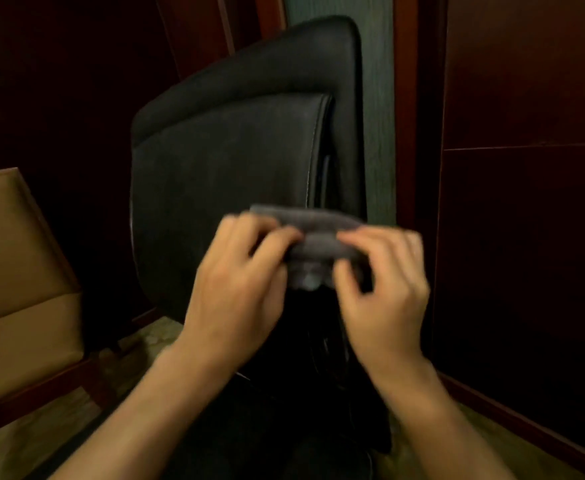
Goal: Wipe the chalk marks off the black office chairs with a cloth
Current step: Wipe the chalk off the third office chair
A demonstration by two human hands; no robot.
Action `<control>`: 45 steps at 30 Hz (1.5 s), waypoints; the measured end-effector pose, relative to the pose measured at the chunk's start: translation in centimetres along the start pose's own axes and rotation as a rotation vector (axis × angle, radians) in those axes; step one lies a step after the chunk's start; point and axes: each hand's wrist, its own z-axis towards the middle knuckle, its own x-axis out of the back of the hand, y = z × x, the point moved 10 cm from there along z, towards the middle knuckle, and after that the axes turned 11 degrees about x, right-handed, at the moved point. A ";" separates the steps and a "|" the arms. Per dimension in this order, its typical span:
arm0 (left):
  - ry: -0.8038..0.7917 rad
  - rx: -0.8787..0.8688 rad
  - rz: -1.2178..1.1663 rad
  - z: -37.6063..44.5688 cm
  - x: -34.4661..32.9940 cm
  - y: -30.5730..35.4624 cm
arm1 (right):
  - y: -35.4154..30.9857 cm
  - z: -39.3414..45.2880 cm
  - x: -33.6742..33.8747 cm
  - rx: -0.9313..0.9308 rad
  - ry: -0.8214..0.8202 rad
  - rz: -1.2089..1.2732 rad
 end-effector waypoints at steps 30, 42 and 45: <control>-0.132 -0.011 0.105 -3.6 0.1 5.0 | -1.8 -6.9 2.4 -0.151 -0.097 -0.019; -0.051 0.191 -0.137 -8.2 -0.4 4.3 | -1.6 -8.8 4.8 -0.170 -0.104 0.038; 0.086 0.132 -0.106 -5.1 1.2 4.3 | -1.8 -6.8 3.9 -0.159 -0.004 0.066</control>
